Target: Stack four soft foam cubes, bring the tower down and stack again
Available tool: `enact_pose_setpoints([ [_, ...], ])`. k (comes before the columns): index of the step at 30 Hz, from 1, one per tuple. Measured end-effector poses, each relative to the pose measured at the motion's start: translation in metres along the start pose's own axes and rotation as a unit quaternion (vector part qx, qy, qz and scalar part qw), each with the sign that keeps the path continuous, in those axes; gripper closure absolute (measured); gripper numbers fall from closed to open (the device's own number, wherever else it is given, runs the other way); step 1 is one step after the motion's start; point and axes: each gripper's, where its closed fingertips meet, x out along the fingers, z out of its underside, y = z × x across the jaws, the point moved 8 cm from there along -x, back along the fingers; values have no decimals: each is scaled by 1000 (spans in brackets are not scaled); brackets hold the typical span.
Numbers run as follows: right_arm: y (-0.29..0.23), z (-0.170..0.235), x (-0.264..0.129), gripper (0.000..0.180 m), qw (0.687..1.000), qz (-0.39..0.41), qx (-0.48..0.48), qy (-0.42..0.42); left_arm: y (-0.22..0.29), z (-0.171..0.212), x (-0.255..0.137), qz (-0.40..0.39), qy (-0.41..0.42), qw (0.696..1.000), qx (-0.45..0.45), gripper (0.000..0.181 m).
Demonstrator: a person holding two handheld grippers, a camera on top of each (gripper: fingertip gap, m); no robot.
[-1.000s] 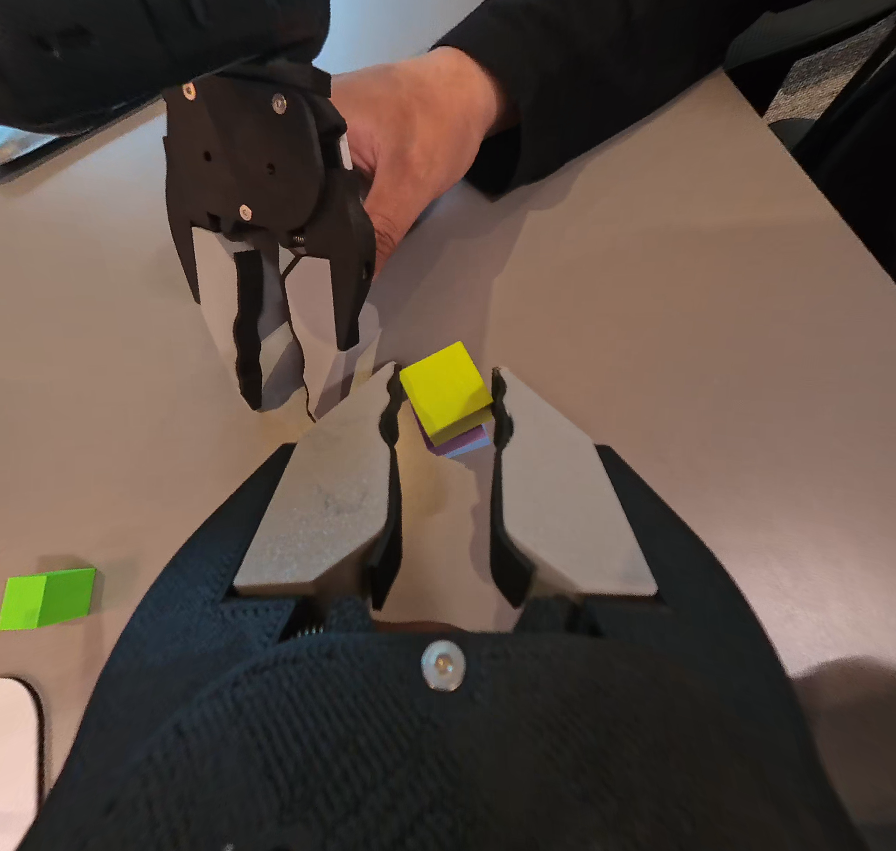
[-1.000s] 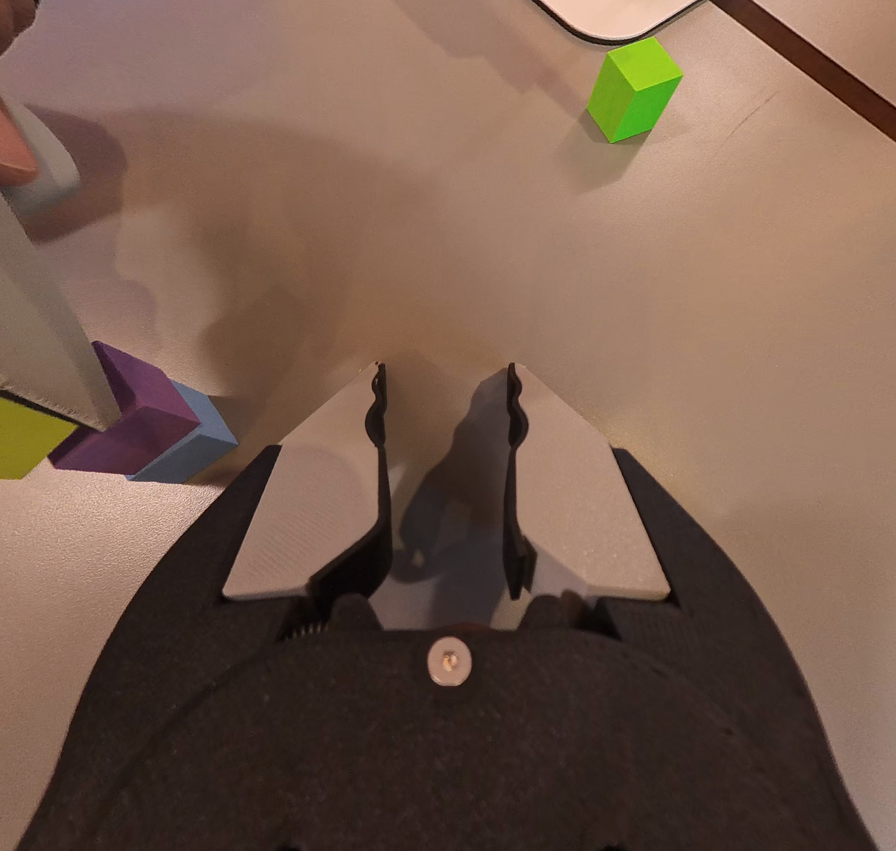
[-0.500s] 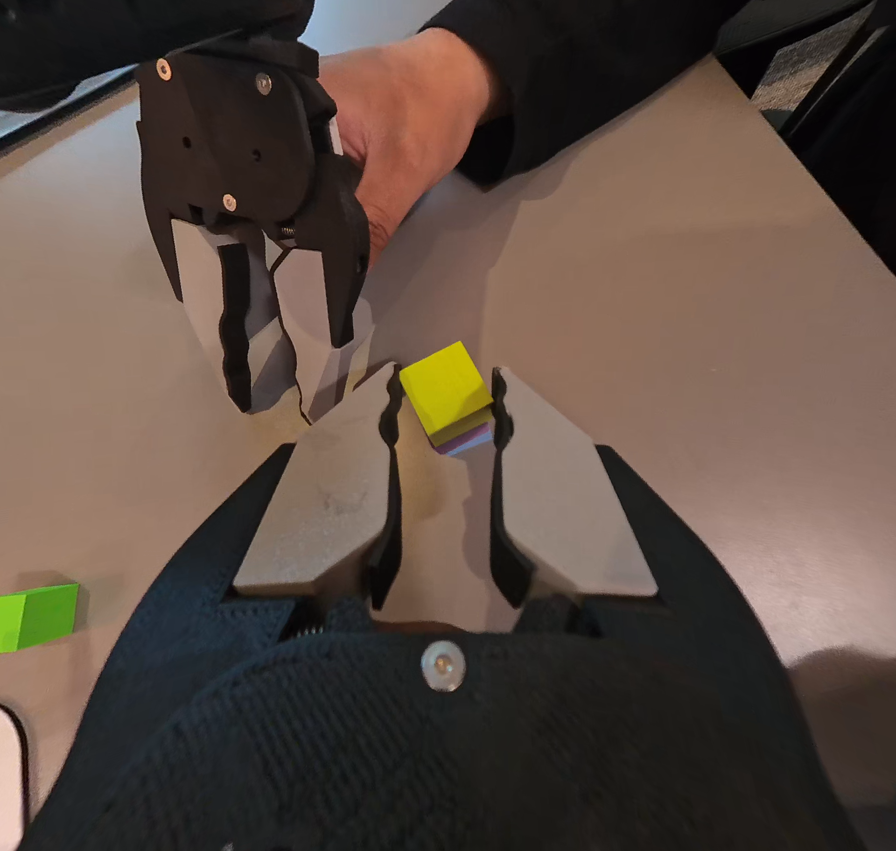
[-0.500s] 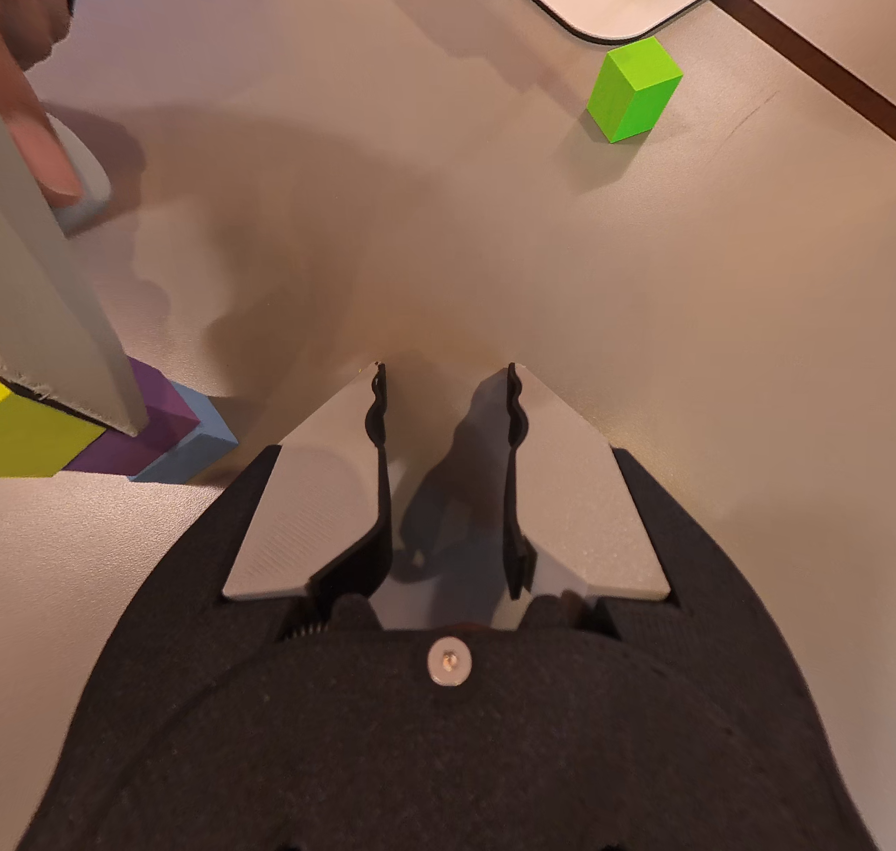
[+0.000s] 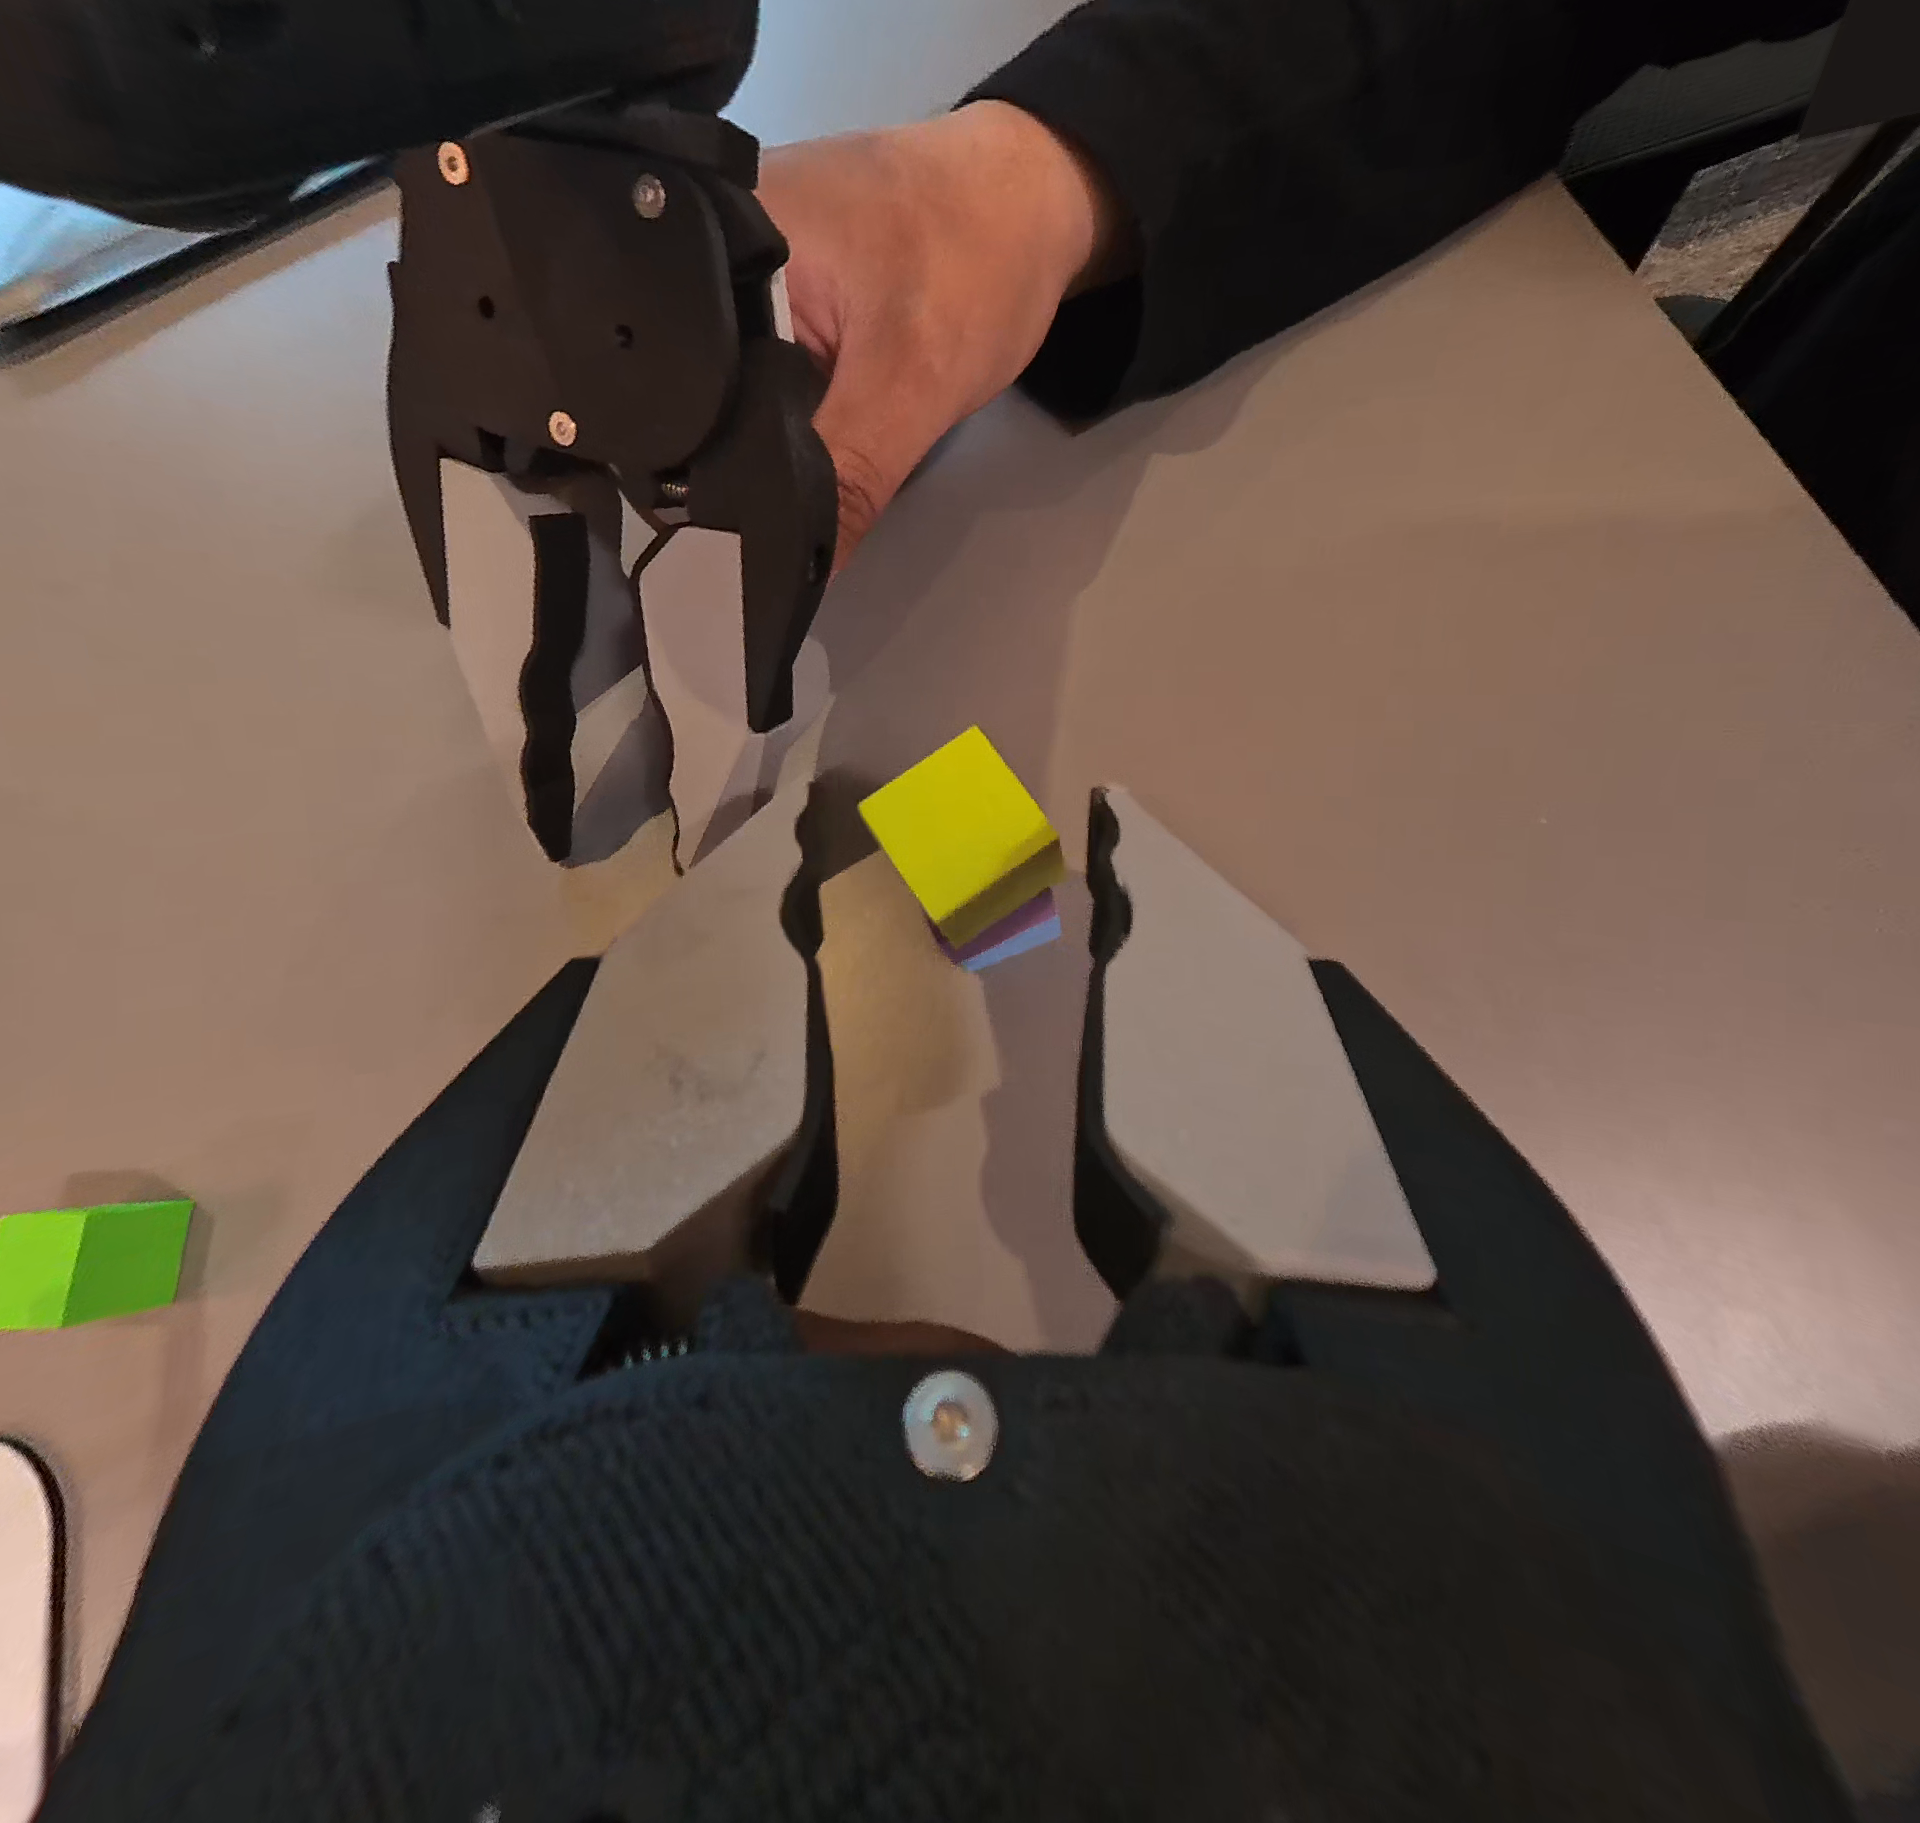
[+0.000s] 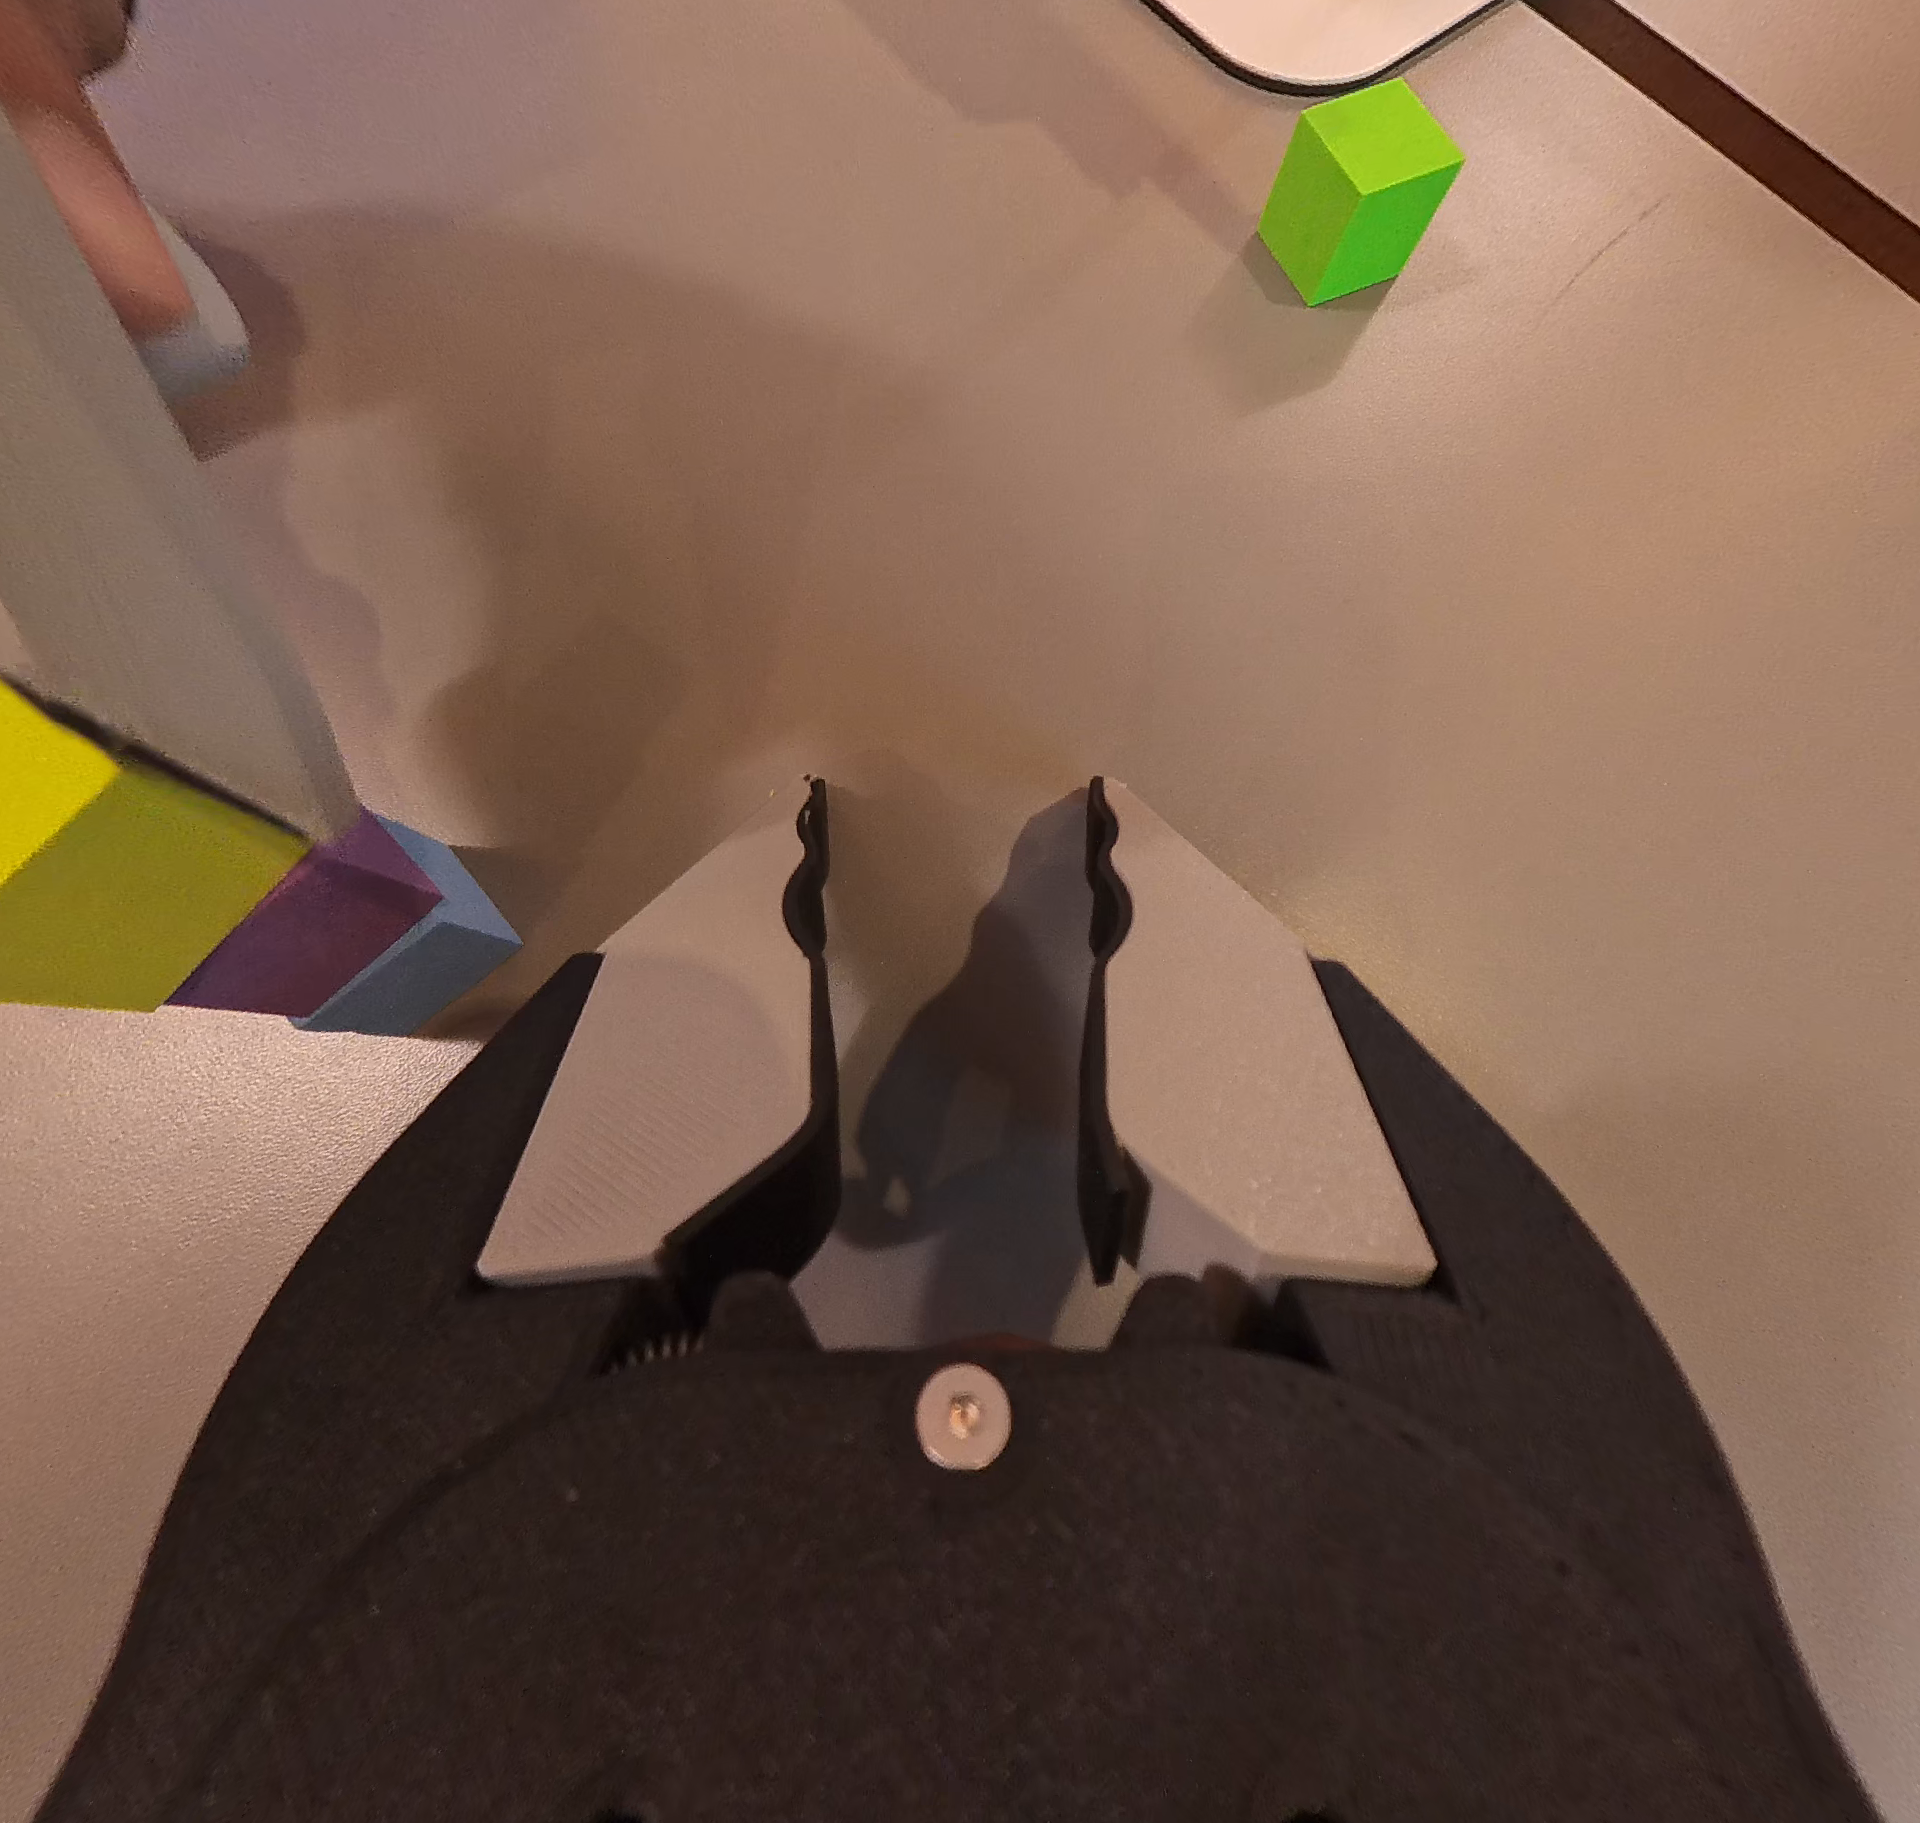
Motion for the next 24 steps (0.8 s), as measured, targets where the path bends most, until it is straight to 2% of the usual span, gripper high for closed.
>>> enact_pose_setpoints([
  [4,0,0,0,132,1000,0,0,0,-4,-6,-20,-28,46,999,-4,128],
  [7,0,0,0,132,1000,0,0,0,-23,-10,-42,-132,94,987,-21,130],
  [10,0,0,0,132,1000,0,0,0,-57,-1,-58,-276,105,951,-91,132],
  [12,0,0,0,132,1000,0,0,0,-78,12,-61,-337,88,923,-164,126],
  [16,0,0,0,132,1000,0,0,0,-105,44,-46,-387,63,877,-279,108],
  [20,0,0,0,132,1000,0,1,0,-132,66,-27,-461,24,828,-319,105],
  [24,0,-1,1,132,1000,0,1,0,-156,79,-12,-492,-23,804,-334,108],
])
